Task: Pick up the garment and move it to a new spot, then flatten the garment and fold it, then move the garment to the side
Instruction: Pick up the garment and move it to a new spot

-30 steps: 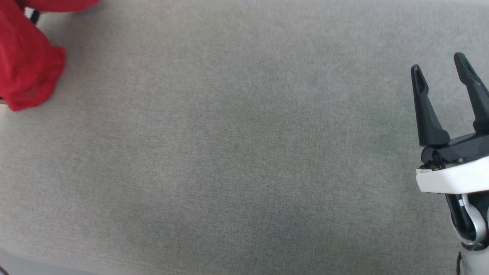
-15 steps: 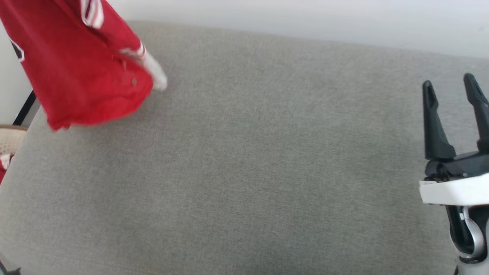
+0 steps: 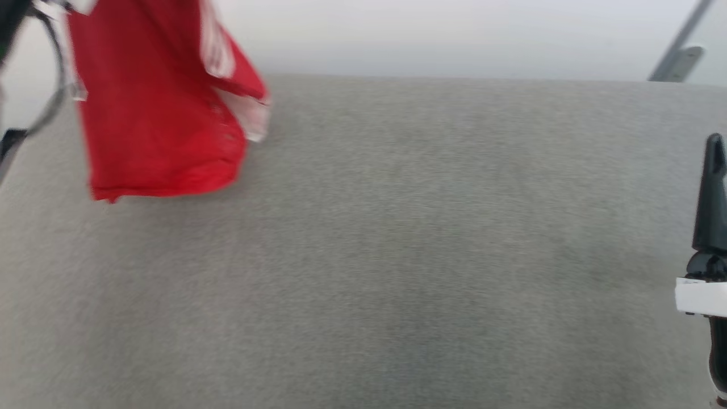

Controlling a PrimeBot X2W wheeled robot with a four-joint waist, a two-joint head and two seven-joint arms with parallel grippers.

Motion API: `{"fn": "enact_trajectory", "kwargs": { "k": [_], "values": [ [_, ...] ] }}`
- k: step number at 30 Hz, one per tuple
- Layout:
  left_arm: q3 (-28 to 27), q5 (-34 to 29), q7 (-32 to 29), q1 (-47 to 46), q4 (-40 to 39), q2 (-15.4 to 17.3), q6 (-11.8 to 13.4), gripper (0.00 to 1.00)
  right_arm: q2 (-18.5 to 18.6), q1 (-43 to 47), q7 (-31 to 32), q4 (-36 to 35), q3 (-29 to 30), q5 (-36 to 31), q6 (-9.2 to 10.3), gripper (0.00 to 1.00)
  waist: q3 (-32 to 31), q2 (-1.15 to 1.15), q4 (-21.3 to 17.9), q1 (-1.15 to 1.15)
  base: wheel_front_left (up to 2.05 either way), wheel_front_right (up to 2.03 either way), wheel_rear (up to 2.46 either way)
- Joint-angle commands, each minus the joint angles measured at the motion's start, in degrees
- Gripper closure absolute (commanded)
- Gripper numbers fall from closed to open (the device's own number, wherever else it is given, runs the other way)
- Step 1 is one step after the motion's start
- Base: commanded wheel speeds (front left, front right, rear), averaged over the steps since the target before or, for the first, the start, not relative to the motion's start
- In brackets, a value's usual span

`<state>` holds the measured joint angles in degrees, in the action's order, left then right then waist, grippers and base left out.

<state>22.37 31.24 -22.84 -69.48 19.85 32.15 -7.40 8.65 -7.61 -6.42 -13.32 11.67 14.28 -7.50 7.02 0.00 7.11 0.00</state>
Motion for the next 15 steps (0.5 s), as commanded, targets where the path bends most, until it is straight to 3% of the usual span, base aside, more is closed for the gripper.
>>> {"fn": "enact_trajectory", "kwargs": {
  "k": [1, 8, 15],
  "values": [
    [0.27, 0.86, -1.53, 1.30, -2.17, -0.43, 0.29, 1.00, -0.57, 0.43, -0.30, -0.45, 0.55, -0.09, 0.02, 0.00, -0.40, 0.00, -2.43, 0.00, 0.00, 0.00, 0.00],
    [3.52, 3.38, -9.35, 6.40, -13.93, -2.09, 1.83, 1.00, -1.77, 0.95, -0.56, 0.02, 2.01, 0.55, 0.02, 0.00, 0.88, 0.00, -8.69, 0.00, 0.00, 0.00, 0.00],
    [9.35, 6.64, -17.08, 14.97, -18.33, -4.39, 3.20, 1.00, -3.24, 1.48, -2.09, 3.01, 1.52, 1.70, 0.02, 0.00, 3.56, 0.00, -14.31, 0.00, 0.00, 0.00, 0.00]
  ]
}}
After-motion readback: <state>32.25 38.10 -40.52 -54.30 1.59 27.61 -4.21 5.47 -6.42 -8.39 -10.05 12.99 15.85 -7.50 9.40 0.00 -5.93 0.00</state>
